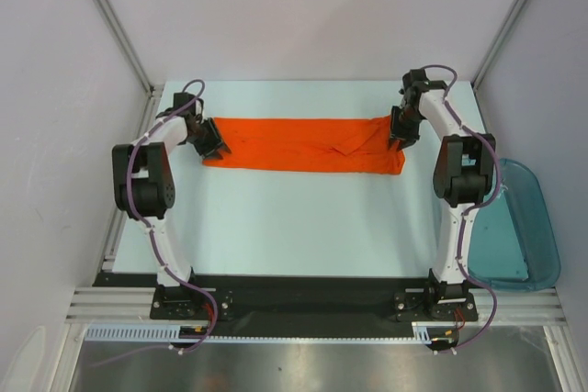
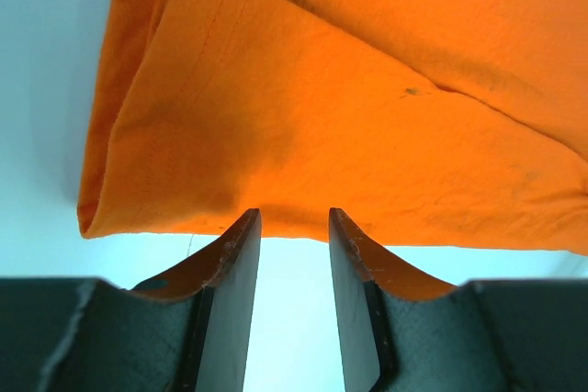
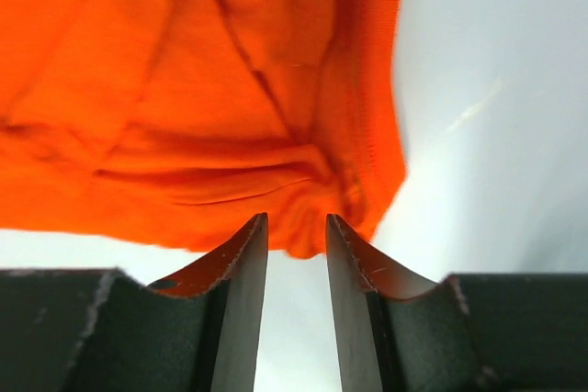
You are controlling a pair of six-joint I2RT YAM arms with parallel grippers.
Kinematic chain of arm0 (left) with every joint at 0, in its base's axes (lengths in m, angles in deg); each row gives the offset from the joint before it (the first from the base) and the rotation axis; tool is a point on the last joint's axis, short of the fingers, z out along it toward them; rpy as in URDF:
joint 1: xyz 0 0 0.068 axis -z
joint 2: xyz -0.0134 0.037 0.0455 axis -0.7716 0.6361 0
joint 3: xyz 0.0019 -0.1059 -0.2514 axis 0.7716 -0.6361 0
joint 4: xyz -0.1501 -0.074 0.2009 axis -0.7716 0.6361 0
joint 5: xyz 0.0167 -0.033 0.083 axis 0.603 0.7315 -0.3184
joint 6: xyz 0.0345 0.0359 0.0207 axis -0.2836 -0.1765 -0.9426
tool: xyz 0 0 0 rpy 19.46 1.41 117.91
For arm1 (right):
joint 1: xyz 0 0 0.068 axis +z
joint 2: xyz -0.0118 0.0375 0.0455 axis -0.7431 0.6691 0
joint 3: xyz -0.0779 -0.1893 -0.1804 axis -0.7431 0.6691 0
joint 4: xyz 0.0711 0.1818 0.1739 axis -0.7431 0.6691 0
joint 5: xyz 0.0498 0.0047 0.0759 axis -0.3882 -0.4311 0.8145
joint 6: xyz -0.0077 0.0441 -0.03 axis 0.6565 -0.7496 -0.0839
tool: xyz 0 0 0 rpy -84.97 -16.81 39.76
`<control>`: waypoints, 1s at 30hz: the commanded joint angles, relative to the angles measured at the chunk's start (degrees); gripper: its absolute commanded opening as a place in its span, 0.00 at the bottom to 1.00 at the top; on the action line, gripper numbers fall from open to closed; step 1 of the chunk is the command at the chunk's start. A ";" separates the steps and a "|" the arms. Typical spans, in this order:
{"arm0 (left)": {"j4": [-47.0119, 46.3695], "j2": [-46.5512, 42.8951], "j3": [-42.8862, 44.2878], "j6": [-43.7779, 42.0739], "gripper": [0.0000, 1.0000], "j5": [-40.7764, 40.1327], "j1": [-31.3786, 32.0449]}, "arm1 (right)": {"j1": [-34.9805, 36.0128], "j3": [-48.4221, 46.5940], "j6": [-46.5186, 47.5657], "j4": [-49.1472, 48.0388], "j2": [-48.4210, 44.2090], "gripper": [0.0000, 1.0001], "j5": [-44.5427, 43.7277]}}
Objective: Fold and stack the t-shirts
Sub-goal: Fold the tshirt
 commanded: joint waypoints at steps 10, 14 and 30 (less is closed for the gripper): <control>-0.95 -1.05 2.22 -0.82 0.42 1.58 -0.53 | 1.09 11.04 -16.98 -17.48 -2.62 0.23 13.44; -0.60 0.71 2.22 -1.96 0.44 0.35 -1.06 | 0.13 13.07 -15.32 -18.09 -2.00 0.23 9.93; -2.36 -15.63 -7.96 -1.71 0.70 -6.61 -3.69 | -1.81 12.63 -17.68 -13.17 -15.09 0.66 9.83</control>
